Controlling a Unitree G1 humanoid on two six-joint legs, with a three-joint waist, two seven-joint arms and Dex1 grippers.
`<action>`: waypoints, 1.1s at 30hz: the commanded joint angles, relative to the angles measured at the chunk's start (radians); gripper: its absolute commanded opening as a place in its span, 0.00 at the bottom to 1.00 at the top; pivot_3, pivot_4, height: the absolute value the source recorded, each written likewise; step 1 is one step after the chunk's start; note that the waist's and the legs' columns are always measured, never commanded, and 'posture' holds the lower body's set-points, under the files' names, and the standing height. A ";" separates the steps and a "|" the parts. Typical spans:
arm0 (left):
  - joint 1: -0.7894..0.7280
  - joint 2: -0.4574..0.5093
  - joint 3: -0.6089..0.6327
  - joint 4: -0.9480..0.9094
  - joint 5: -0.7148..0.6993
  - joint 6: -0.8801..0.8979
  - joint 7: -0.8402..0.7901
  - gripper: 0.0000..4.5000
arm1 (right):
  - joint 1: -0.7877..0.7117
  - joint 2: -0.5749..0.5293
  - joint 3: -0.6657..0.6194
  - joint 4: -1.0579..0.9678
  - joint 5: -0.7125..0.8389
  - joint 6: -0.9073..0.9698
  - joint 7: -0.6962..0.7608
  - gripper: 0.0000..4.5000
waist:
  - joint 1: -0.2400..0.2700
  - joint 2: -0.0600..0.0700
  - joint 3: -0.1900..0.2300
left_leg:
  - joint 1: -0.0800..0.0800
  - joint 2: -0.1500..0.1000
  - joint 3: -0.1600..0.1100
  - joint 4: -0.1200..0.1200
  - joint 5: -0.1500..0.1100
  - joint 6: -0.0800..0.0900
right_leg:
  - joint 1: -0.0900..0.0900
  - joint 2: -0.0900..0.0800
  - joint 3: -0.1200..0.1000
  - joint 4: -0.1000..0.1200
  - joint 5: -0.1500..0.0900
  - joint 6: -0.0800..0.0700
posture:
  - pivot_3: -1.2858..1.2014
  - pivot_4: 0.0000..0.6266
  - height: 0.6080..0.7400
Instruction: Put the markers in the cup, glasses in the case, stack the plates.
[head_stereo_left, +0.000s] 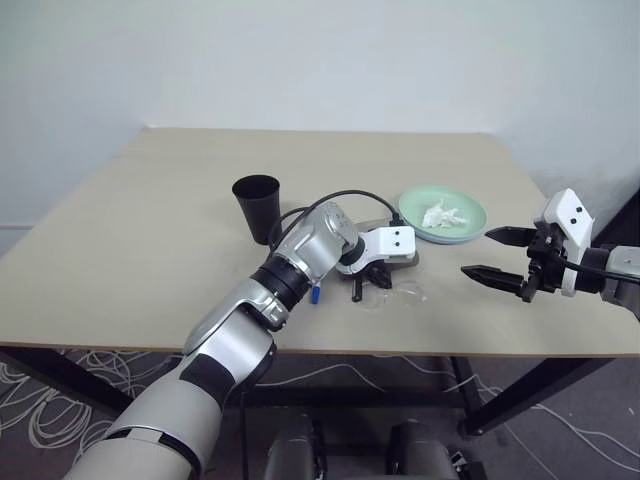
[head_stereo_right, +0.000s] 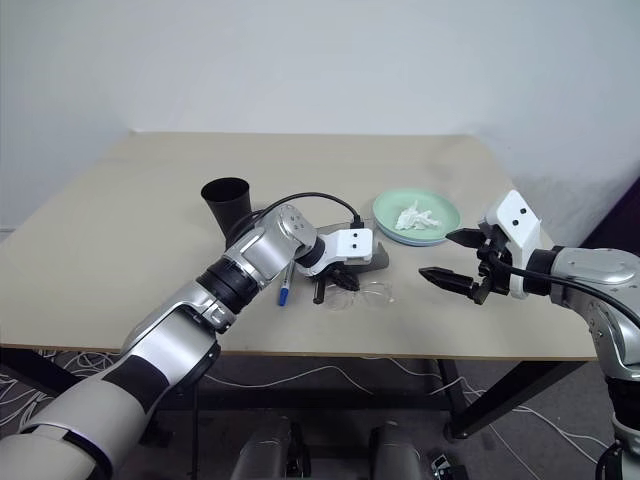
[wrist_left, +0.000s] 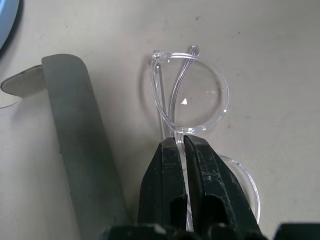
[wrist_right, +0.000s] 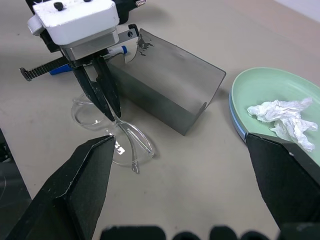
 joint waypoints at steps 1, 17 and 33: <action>-0.080 0.007 0.073 0.027 -0.030 -0.005 -0.010 0.01 | -0.038 -0.003 -0.006 0.001 0.002 -0.021 -0.005 1.00 | 0.000 0.000 0.000 | 0.000 0.000 0.000 0.000 0.000 0.000 | 0.000 0.000 0.000 0.000 0.000 0.000 | 0.52 0.00 0.24; -0.247 -0.030 0.262 0.501 -0.019 -0.303 0.262 0.01 | -0.091 0.013 0.040 0.036 0.001 -0.043 -0.005 1.00 | 0.001 -0.001 0.000 | -0.001 -0.001 -0.001 0.000 0.001 0.003 | 0.000 0.000 -0.001 0.000 0.000 0.001 | 0.52 0.00 0.24; -0.160 -0.072 0.264 0.593 0.083 -0.481 0.489 0.01 | -0.075 0.017 0.028 0.008 0.017 -0.026 -0.017 1.00 | 0.001 -0.001 0.000 | -0.001 -0.001 0.000 0.001 -0.001 0.001 | 0.000 -0.001 -0.001 0.000 0.000 0.000 | 0.52 0.00 0.24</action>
